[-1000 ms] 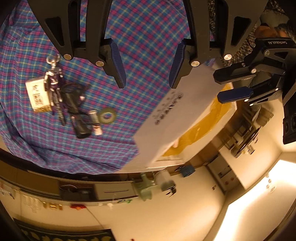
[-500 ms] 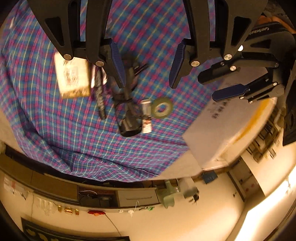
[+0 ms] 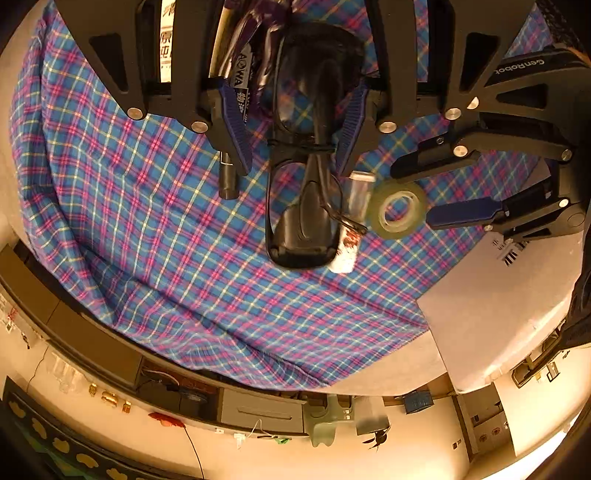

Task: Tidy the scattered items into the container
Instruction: 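Grasp the black glasses with the right tool while the left tool grasps the green tape roll, then carry the glasses and tape roll over the cardboard box with both tools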

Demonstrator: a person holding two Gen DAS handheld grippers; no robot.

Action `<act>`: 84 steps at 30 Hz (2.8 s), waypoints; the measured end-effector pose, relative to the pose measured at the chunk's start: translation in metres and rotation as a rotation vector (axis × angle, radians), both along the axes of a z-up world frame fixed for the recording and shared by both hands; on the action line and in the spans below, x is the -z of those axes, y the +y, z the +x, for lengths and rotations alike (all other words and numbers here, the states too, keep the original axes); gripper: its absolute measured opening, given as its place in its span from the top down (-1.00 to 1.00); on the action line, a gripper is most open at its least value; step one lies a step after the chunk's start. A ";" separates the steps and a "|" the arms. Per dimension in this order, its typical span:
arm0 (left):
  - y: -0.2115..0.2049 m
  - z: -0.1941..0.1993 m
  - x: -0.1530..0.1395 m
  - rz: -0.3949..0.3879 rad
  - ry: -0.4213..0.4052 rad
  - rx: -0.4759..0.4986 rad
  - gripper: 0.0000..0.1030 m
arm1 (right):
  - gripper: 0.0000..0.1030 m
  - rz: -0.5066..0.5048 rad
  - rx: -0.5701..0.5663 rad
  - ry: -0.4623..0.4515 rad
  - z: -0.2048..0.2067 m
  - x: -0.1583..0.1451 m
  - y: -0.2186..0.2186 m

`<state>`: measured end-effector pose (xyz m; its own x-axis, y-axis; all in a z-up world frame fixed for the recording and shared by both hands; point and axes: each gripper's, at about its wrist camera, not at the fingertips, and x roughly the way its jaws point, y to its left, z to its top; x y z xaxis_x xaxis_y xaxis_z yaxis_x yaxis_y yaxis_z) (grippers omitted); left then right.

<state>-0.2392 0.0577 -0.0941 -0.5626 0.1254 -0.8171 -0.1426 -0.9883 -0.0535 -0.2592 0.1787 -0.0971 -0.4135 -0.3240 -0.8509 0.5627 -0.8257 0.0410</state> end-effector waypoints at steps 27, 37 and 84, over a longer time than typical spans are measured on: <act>-0.005 -0.028 0.006 -0.098 -0.103 -0.025 0.57 | 0.30 -0.076 0.032 -0.021 -0.008 0.005 0.008; -0.001 -0.014 -0.012 -0.157 -0.048 -0.031 0.75 | 0.34 -0.110 0.073 -0.014 0.002 -0.002 0.009; -0.045 0.236 -0.098 0.026 0.079 0.145 0.74 | 0.33 -0.371 0.074 -0.115 0.186 -0.053 -0.009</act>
